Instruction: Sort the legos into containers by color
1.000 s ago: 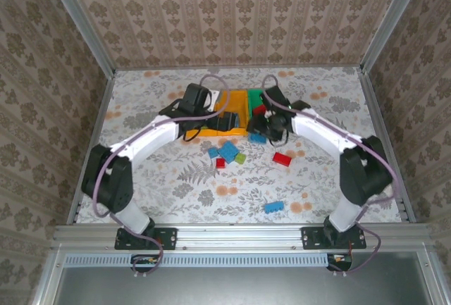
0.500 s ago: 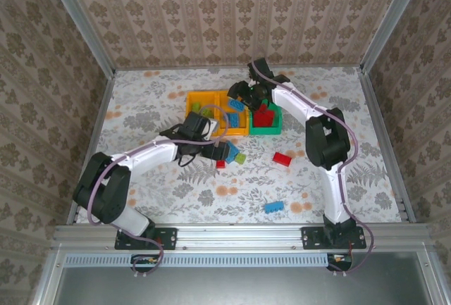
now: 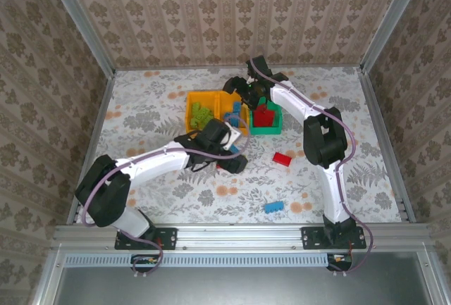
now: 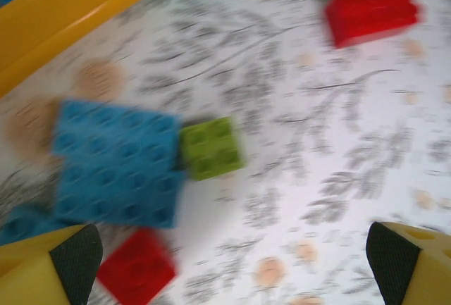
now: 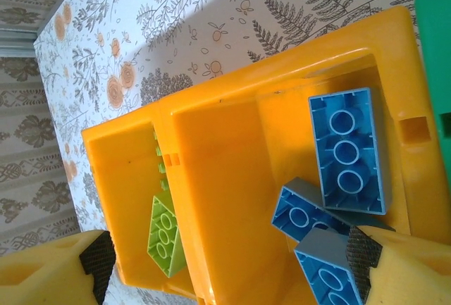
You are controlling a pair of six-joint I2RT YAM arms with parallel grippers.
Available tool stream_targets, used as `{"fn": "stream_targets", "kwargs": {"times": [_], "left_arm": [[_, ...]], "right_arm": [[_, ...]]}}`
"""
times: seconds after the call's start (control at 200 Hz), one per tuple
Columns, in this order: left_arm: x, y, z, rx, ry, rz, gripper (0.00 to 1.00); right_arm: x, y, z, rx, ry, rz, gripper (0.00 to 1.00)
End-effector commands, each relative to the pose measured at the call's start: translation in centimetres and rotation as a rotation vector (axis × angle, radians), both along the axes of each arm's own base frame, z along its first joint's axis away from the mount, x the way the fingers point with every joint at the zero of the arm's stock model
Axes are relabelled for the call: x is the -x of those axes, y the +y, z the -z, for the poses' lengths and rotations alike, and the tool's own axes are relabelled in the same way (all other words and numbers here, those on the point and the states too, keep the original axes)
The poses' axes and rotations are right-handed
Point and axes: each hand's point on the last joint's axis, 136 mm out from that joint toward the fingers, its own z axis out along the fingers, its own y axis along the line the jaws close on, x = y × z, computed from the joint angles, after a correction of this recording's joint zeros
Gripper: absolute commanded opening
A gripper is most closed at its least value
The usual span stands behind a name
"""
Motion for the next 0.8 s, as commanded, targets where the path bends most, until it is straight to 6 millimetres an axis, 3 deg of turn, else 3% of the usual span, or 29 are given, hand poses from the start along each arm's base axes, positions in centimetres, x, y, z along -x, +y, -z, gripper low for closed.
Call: {"fn": "stream_targets", "kwargs": {"times": [0.0,0.14,0.315,0.5,0.795], "left_arm": [[3.8,-3.5,-1.3,0.045,-0.010,0.236,0.99],[7.9,-6.0,-0.9,0.088,-0.050,0.484,0.99],[10.7,-7.3,1.3,-0.008,-0.014,0.660,0.94],[13.7,-9.5,3.0,-0.025,-0.003,0.745,0.92],[16.7,-12.1,5.1,-0.055,0.060,0.794,0.84]], "right_arm": [[0.3,-0.1,-1.6,0.002,-0.044,-0.041,0.89],[1.3,-1.4,-3.0,0.053,-0.083,-0.063,0.91],[2.3,-4.5,-3.8,0.079,-0.088,-0.029,0.91],[3.7,-8.6,-4.5,0.103,-0.099,0.036,0.92],[6.8,-14.0,-4.2,0.161,-0.083,0.109,0.93]]}}
